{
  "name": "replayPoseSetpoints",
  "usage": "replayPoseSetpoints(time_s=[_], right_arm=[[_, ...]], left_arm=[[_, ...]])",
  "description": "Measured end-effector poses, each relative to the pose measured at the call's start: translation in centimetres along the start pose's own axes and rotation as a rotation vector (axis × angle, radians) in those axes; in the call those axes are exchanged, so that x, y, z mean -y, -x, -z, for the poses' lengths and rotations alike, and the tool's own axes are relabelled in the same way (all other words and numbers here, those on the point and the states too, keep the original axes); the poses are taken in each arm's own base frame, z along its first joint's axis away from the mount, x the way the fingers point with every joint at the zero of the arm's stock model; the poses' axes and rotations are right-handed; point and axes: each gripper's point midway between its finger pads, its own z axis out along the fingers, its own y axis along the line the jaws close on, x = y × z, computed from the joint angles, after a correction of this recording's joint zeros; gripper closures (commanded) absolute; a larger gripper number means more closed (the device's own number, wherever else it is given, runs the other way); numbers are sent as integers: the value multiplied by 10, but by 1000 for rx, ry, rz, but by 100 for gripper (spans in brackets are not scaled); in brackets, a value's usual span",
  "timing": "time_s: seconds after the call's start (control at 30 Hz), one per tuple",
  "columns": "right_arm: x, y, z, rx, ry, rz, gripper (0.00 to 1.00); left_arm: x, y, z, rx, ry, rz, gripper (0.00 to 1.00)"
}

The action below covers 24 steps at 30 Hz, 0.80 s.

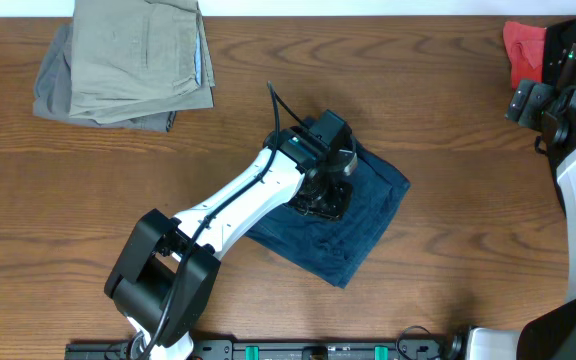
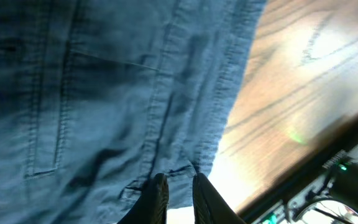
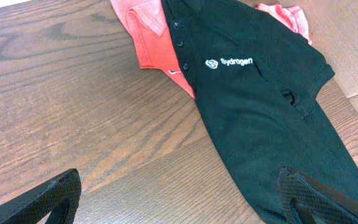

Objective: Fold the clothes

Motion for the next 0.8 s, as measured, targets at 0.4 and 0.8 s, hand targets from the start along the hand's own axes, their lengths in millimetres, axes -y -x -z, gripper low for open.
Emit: replayPoseSetpoints(time_s=[0.4, 0.8], right_arm=[[0, 0, 0, 0, 0, 0, 1], [0, 0, 0, 0, 0, 0, 1]], left_arm=[[-3, 13, 1, 51, 11, -11, 73], [-52, 29, 2, 129, 229, 93, 81]])
